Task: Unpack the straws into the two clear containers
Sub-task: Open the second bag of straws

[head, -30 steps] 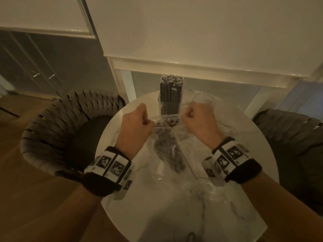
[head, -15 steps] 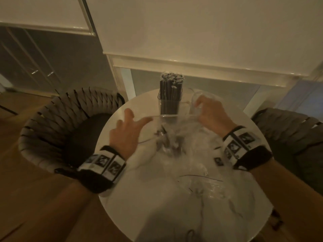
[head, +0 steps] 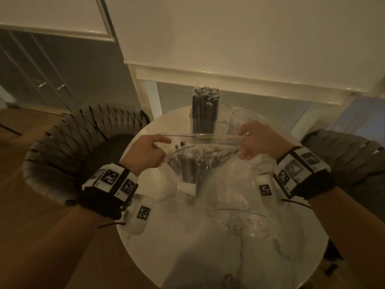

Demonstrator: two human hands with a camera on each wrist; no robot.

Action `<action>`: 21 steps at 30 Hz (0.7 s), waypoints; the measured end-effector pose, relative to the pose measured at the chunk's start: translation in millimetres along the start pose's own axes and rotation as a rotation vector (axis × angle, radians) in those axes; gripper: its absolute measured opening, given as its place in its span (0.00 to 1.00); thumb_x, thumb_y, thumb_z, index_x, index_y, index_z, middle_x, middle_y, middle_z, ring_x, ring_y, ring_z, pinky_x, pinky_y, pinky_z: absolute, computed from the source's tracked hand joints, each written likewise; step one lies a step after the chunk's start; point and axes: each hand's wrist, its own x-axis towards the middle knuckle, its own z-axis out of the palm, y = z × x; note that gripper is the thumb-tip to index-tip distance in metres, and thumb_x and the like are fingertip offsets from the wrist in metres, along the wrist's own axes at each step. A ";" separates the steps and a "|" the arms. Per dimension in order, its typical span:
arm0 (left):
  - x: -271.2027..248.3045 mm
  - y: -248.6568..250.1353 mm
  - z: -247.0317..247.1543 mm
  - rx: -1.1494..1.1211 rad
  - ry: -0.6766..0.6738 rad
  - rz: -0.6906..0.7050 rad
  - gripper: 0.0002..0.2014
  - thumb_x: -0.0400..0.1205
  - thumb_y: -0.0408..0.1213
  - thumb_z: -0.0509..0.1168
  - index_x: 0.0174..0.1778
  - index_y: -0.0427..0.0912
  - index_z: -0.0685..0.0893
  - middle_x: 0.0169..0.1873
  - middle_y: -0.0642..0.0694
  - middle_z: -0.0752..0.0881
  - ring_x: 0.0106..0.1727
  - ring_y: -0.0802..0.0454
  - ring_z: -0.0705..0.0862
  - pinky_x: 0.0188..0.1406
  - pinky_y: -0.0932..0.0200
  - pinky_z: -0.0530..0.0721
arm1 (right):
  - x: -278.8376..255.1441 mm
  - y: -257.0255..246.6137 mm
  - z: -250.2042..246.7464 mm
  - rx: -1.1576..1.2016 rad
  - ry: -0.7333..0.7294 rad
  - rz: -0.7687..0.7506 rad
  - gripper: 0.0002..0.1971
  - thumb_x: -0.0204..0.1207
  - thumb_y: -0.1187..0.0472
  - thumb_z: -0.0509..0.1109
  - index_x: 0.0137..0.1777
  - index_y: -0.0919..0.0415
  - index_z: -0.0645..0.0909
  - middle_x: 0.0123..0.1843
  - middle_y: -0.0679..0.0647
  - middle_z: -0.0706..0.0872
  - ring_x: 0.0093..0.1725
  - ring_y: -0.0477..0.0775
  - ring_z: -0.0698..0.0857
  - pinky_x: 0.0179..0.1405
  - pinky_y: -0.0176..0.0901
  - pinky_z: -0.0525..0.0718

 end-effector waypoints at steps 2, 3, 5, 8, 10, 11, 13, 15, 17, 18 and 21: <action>2.3 0.3 11.2 -0.173 -0.034 -0.103 0.23 0.79 0.24 0.64 0.71 0.39 0.74 0.42 0.40 0.83 0.41 0.48 0.85 0.36 0.56 0.89 | 2.7 -0.4 12.1 0.125 -0.034 0.050 0.13 0.79 0.65 0.66 0.62 0.67 0.75 0.53 0.70 0.85 0.30 0.57 0.88 0.23 0.43 0.89; 3.0 1.4 16.1 -0.278 -0.073 -0.153 0.27 0.79 0.27 0.66 0.74 0.38 0.69 0.45 0.40 0.82 0.44 0.47 0.86 0.37 0.54 0.89 | 3.4 -1.1 18.5 0.194 -0.116 0.072 0.15 0.78 0.63 0.68 0.63 0.66 0.74 0.56 0.69 0.85 0.34 0.59 0.90 0.26 0.46 0.90; 4.5 4.3 24.0 -0.396 -0.112 -0.205 0.35 0.77 0.31 0.71 0.78 0.35 0.61 0.49 0.43 0.81 0.50 0.45 0.85 0.40 0.53 0.88 | 2.2 -4.5 27.8 0.348 -0.340 0.075 0.16 0.77 0.66 0.69 0.63 0.66 0.75 0.60 0.66 0.85 0.45 0.60 0.89 0.39 0.47 0.89; 9.6 1.1 23.8 -0.347 -0.087 -0.181 0.35 0.74 0.24 0.71 0.76 0.38 0.64 0.53 0.44 0.77 0.56 0.44 0.82 0.46 0.50 0.87 | 9.9 -3.8 27.8 0.539 -0.402 -0.004 0.22 0.74 0.78 0.67 0.68 0.70 0.73 0.55 0.64 0.84 0.44 0.57 0.86 0.37 0.42 0.89; 14.0 -5.0 16.0 -0.183 -0.019 -0.135 0.31 0.72 0.21 0.71 0.71 0.41 0.70 0.58 0.44 0.75 0.58 0.39 0.80 0.51 0.43 0.88 | 20.6 0.6 24.7 0.437 -0.159 -0.006 0.25 0.71 0.80 0.67 0.70 0.71 0.71 0.45 0.63 0.82 0.37 0.56 0.83 0.37 0.45 0.86; 15.9 -7.9 12.7 -0.077 0.013 -0.099 0.32 0.72 0.21 0.71 0.71 0.40 0.71 0.61 0.42 0.74 0.60 0.37 0.79 0.53 0.39 0.87 | 25.2 2.9 24.0 0.320 -0.039 -0.006 0.26 0.71 0.80 0.68 0.69 0.70 0.72 0.42 0.61 0.81 0.35 0.55 0.82 0.38 0.48 0.86; 19.4 -11.3 10.1 0.147 0.042 -0.032 0.37 0.71 0.23 0.73 0.76 0.39 0.67 0.65 0.39 0.71 0.62 0.35 0.77 0.53 0.38 0.87 | 31.3 3.6 27.7 0.132 0.094 -0.037 0.23 0.69 0.78 0.70 0.65 0.68 0.76 0.38 0.57 0.82 0.34 0.54 0.83 0.45 0.54 0.88; 20.8 -11.3 11.4 0.188 0.035 -0.008 0.41 0.70 0.26 0.74 0.79 0.41 0.63 0.63 0.38 0.73 0.60 0.37 0.78 0.51 0.41 0.87 | 29.3 -1.7 32.4 0.102 0.140 -0.076 0.20 0.69 0.72 0.73 0.62 0.67 0.77 0.37 0.52 0.81 0.33 0.52 0.85 0.49 0.57 0.89; 17.7 -6.9 13.0 -0.056 -0.014 -0.083 0.38 0.71 0.28 0.76 0.75 0.44 0.65 0.52 0.42 0.78 0.51 0.44 0.82 0.40 0.51 0.88 | 15.0 -12.8 33.9 0.169 0.034 -0.078 0.18 0.71 0.63 0.75 0.58 0.60 0.74 0.39 0.48 0.79 0.37 0.51 0.86 0.46 0.53 0.90; 15.8 -4.0 14.8 -0.185 -0.049 -0.130 0.35 0.72 0.29 0.76 0.72 0.41 0.67 0.47 0.43 0.79 0.47 0.47 0.83 0.35 0.56 0.87 | 6.4 -16.6 34.6 0.193 -0.093 -0.074 0.20 0.71 0.59 0.76 0.58 0.55 0.72 0.43 0.49 0.80 0.41 0.52 0.87 0.42 0.51 0.91; 12.2 2.1 24.6 -0.373 -0.073 -0.148 0.40 0.69 0.24 0.77 0.74 0.42 0.63 0.53 0.43 0.76 0.50 0.45 0.82 0.26 0.63 0.85 | -11.5 -20.5 42.2 0.174 -0.357 -0.108 0.43 0.64 0.63 0.81 0.76 0.48 0.60 0.63 0.53 0.80 0.53 0.56 0.85 0.46 0.55 0.90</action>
